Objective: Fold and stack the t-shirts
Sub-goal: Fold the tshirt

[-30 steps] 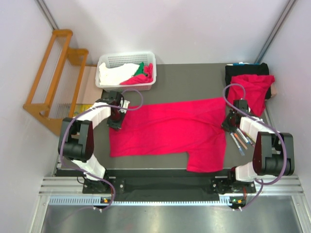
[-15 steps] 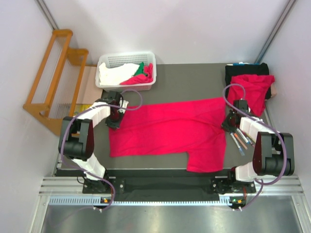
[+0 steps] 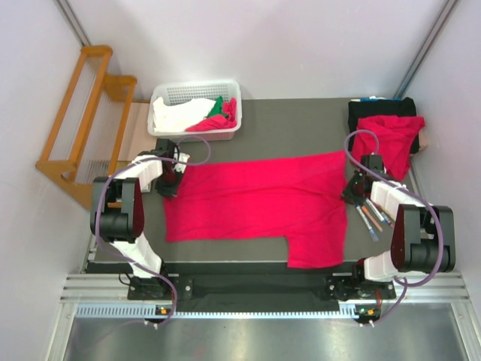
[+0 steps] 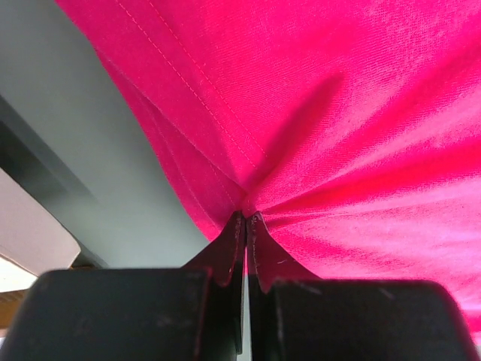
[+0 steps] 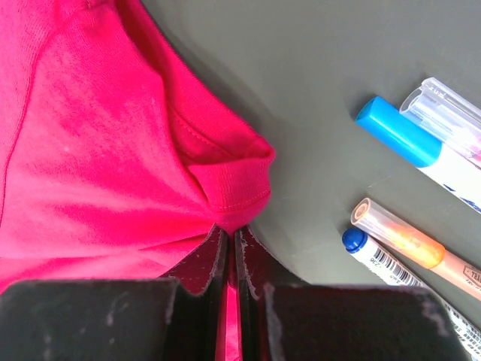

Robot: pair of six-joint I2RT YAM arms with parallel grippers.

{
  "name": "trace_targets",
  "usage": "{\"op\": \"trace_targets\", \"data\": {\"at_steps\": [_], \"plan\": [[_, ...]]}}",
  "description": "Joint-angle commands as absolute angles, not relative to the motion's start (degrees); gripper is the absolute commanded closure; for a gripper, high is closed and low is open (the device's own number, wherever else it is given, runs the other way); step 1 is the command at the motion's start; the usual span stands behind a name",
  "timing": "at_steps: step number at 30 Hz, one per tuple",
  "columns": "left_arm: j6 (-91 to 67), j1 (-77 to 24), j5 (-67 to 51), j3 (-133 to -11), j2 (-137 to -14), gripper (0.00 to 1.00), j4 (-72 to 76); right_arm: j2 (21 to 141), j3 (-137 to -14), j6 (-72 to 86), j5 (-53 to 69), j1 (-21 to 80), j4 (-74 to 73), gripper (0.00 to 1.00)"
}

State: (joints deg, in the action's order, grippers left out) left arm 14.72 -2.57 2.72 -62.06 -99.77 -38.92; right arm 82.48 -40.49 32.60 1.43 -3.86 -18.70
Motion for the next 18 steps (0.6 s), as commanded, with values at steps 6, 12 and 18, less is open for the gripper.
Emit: {"op": "trace_targets", "data": {"at_steps": [6, 12, 18], "plan": [[18.72, -0.44, 9.4, -61.44, -101.78, 1.0, -34.72, 80.51, -41.31, 32.52, -1.67, -4.48, -18.9, 1.0], [20.83, 0.97, 10.02, -61.35, -100.2, 0.61, -34.89, 80.24, -41.83, 32.87, -1.23, -5.54, -19.25, 1.0], [19.95, 1.05, 8.27, -62.57, -96.86, 0.22, -36.99, 81.3, -41.84, 32.78, -0.26, -5.54, -19.25, 0.6]]}}
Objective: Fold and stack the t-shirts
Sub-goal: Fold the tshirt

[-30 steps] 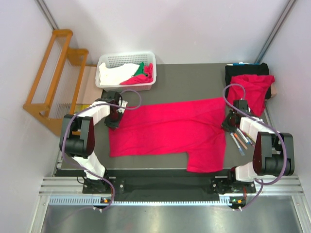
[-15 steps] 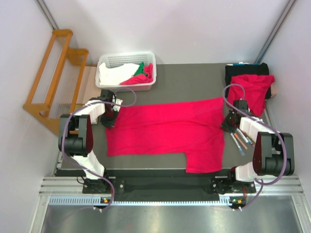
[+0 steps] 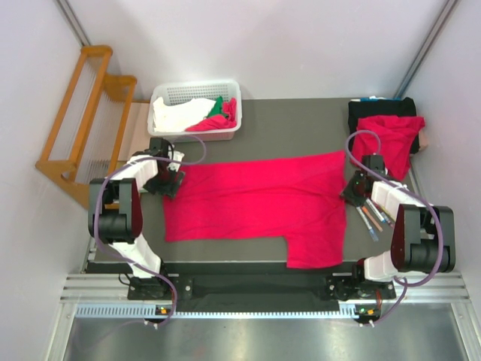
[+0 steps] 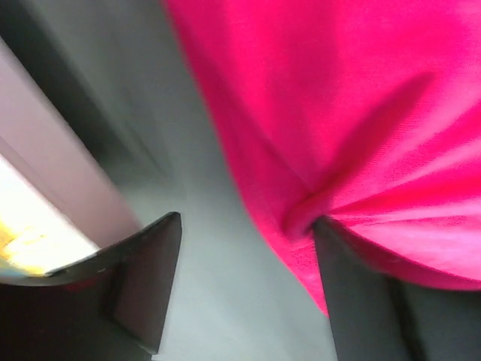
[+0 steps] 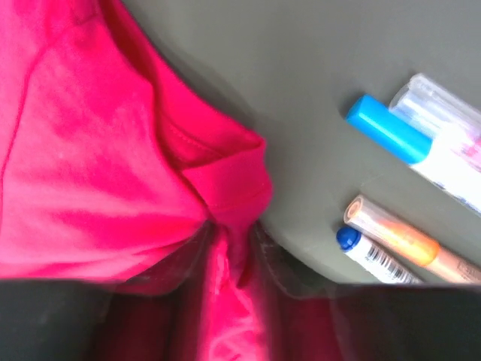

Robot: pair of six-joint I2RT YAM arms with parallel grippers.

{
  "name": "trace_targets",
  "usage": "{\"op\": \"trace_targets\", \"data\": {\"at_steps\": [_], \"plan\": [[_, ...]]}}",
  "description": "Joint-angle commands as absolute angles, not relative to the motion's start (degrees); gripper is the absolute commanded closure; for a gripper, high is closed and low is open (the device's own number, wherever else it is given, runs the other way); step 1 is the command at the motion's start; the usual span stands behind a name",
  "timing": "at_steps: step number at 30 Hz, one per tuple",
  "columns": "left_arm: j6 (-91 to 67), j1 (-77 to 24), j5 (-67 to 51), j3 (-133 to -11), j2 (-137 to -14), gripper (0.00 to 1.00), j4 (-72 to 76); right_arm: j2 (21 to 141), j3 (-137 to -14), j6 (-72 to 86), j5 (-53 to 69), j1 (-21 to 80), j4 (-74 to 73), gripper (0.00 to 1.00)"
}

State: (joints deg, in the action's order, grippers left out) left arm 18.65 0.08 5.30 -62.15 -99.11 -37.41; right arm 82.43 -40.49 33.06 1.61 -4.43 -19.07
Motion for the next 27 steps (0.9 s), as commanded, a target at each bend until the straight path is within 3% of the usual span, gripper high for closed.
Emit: {"op": "trace_targets", "data": {"at_steps": [1, 2, 4, 5, 11, 18, 27], "plan": [[19.69, 0.97, 6.17, -63.1, -96.07, 0.18, -38.05, 81.21, -41.84, 32.52, -0.18, -5.54, -19.34, 0.46], [19.34, 1.05, 5.37, -64.41, -95.63, 0.16, -38.93, 80.78, -41.66, 32.61, -0.18, -5.54, -19.42, 0.2], [18.46, 1.05, 3.18, -65.56, -94.14, 0.14, -41.3, 79.46, -41.31, 32.52, -0.18, -5.54, -19.51, 0.03], [18.11, 1.05, 2.29, -66.7, -93.61, 0.14, -41.92, 78.84, -41.22, 32.61, -0.18, -5.54, -19.77, 0.0], [17.49, 0.18, -2.98, -68.12, -87.37, 0.13, -46.23, 73.05, -42.1, 32.17, -2.46, -5.54, -23.11, 0.0], [22.76, -2.37, -9.57, -58.9, -78.06, 0.13, -45.62, 64.52, -39.56, 31.64, -0.09, -2.21, -28.65, 0.0], [30.23, -2.72, -12.39, -45.36, -71.9, 0.13, -47.9, 58.1, -30.94, 40.85, 2.29, 20.64, -33.66, 0.0]]}}
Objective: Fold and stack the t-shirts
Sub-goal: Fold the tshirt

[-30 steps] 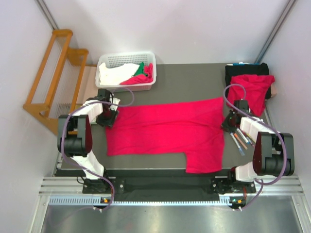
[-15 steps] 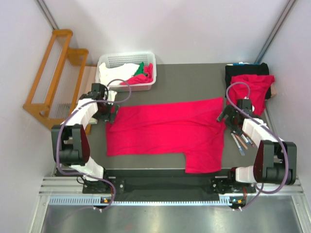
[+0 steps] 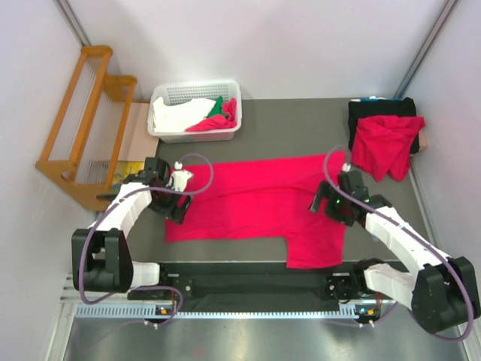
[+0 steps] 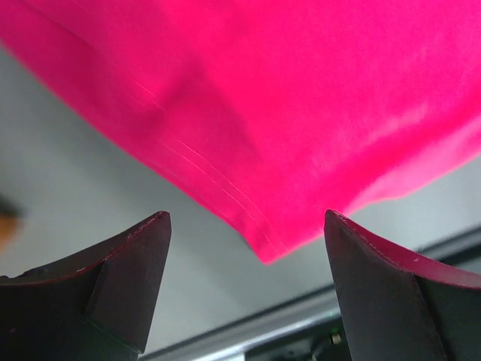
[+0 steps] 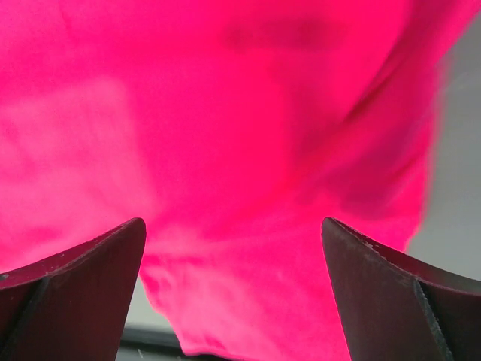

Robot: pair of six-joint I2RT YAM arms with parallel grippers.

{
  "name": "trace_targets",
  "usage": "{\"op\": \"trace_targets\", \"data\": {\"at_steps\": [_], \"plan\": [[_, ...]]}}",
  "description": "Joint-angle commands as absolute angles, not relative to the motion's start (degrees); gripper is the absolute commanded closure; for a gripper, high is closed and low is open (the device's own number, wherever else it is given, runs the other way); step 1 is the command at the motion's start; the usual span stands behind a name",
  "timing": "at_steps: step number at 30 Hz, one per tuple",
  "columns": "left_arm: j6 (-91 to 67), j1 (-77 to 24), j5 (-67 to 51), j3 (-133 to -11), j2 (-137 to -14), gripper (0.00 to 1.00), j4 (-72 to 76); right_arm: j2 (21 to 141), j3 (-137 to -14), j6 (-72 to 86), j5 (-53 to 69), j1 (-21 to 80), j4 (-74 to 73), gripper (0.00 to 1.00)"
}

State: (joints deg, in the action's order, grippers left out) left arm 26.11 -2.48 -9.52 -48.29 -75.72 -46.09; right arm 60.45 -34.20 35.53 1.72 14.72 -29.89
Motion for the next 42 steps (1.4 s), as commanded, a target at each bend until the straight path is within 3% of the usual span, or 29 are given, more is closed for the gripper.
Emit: {"op": "trace_targets", "data": {"at_steps": [1, 10, 18, 30, 36, 42], "plan": [[30.5, -2.81, -13.35, -44.83, -70.94, 0.13, -47.99, 57.31, -30.33, 41.57, 1.76, 21.79, -34.1, 0.01], [31.55, -2.81, -11.08, -43.86, -70.66, 0.13, -45.28, 51.25, -26.72, 49.21, 0.35, 33.13, -43.75, 0.0], [31.29, -2.81, -11.16, -44.03, -75.06, 0.14, -42.98, 44.39, -31.81, 51.41, -2.98, 39.11, -57.21, 0.0], [29.8, -2.9, -7.65, -43.86, -76.03, 0.14, -40.17, 46.5, -33.4, 68.0, -9.66, 49.56, -64.33, 0.0], [27.6, -2.9, -7.82, -44.21, -76.2, 0.14, -37.88, 47.81, -33.14, 69.7, -20.64, 54.05, -56.17, 0.0], [26.46, -2.9, -7.74, -45.7, -75.94, 0.15, -38.23, 57.98, -35.94, 69.89, -43.57, 61.77, -51.7, 0.0]]}}
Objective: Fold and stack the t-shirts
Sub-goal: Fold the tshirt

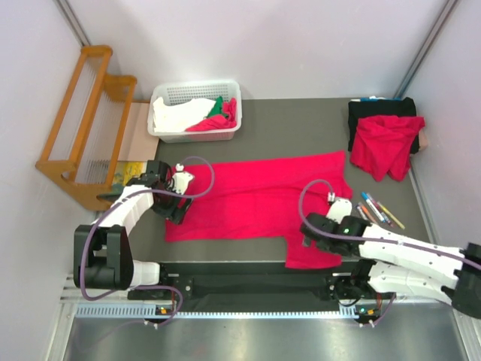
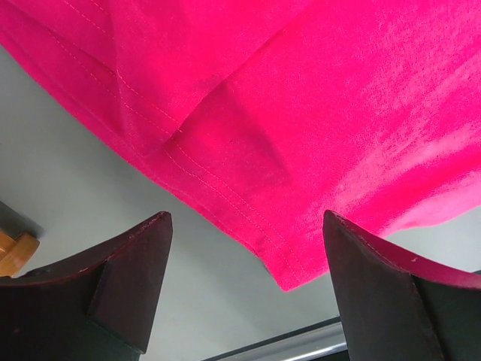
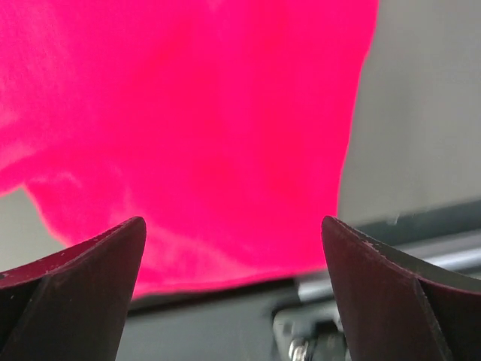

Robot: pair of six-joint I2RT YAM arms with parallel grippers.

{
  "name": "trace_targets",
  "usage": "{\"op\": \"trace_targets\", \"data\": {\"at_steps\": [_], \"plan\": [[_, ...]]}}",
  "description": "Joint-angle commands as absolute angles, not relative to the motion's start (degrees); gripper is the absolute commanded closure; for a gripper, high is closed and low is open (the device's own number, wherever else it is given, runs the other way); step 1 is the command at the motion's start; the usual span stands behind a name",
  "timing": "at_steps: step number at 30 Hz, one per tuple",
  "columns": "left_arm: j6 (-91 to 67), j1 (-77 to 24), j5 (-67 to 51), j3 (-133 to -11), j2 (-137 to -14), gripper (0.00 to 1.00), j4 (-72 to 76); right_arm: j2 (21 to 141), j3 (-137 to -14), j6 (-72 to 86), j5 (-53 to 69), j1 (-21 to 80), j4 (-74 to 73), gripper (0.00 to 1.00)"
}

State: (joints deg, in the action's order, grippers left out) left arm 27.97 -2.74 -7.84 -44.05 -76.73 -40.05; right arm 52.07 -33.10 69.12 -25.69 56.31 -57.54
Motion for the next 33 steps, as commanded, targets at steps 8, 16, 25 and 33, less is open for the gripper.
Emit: {"op": "trace_targets", "data": {"at_steps": [8, 16, 25, 33], "plan": [[26.02, -2.9, -7.91, -46.85, -73.13, 0.15, -41.04, 80.41, -46.04, 57.76, -43.68, 76.54, -40.0, 0.0], [25.49, -2.9, -7.29, -47.02, -73.04, 0.16, -41.31, 76.47, -45.44, 56.51, -36.92, 80.95, -39.54, 0.0], [25.14, -2.9, -7.3, -47.64, -73.3, 0.16, -41.4, 82.96, -44.65, 66.18, -33.58, 80.51, -47.82, 0.0], [24.52, -2.9, -6.24, -47.11, -74.18, 0.16, -40.61, 83.15, -41.05, 67.76, -30.42, 80.42, -46.76, 0.12]]}}
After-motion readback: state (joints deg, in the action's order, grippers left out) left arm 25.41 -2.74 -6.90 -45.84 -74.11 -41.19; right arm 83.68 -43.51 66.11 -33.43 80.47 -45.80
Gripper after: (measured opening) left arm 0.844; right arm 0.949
